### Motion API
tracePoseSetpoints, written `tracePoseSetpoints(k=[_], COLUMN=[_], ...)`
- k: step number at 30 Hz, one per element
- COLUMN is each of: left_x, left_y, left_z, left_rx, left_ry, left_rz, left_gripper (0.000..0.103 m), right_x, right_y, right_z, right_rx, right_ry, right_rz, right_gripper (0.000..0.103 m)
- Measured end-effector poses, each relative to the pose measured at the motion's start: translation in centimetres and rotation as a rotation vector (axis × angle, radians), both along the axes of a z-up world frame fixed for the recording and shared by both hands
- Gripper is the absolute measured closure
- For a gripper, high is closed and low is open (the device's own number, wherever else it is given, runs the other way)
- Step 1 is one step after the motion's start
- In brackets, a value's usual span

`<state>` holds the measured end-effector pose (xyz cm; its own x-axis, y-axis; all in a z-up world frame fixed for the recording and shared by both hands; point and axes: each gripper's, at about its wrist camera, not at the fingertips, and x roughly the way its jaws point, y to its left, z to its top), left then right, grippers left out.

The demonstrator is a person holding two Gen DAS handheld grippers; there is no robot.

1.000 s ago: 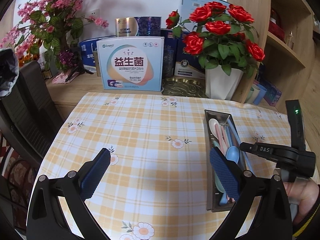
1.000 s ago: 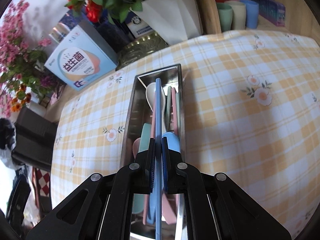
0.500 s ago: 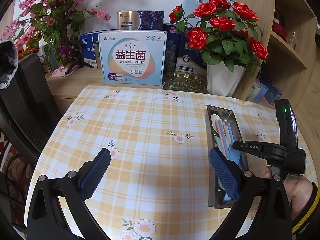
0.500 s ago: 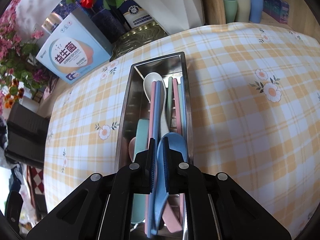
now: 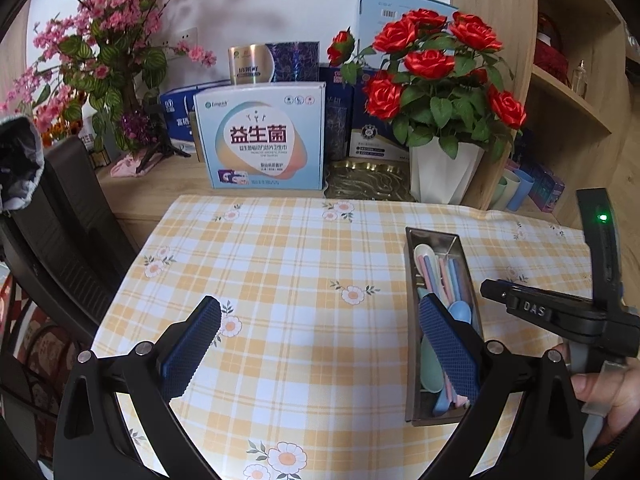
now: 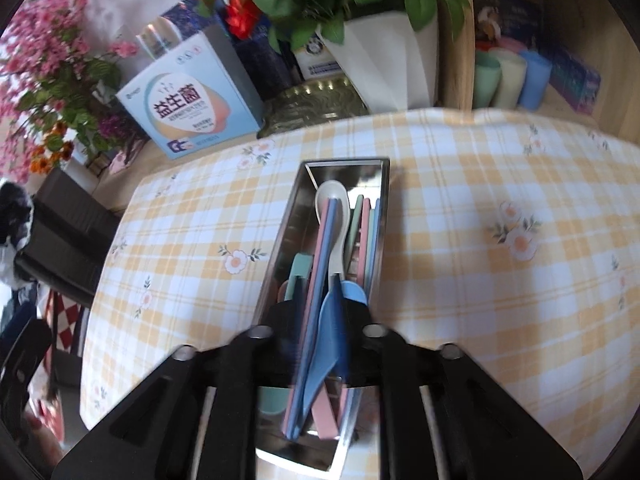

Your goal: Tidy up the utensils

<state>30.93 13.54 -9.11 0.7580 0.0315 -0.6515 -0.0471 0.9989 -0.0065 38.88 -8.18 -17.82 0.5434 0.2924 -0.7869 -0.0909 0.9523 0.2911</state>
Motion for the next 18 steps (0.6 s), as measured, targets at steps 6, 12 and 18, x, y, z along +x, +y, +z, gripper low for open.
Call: tracePoseSetpoints(k=[6,12,18], left_x=[-0.6,-1.8,-3.2], left_y=[-1.3,-3.4,-5.7], left_z=[2.3,5.4,8.4], left_rx=[0.01,0.037,0.049], left_ry=[-0.039,-0.089,-0.139], left_rz=[-0.017,-0.031,-0.054], left_gripper=[0.006,0.006,0.006], right_x=[-2.3,-5.3,-8.1], right_y=[-1.1,-3.2,-5.9], right_z=[3.6,7.7,11.3], right_rx=[-0.024,-0.02,-0.009], right_ry=[-0.103,-0.226,-0.294], right_rz=[0.064,0.104,0.099], right_gripper=[0.04,0.015,0.015])
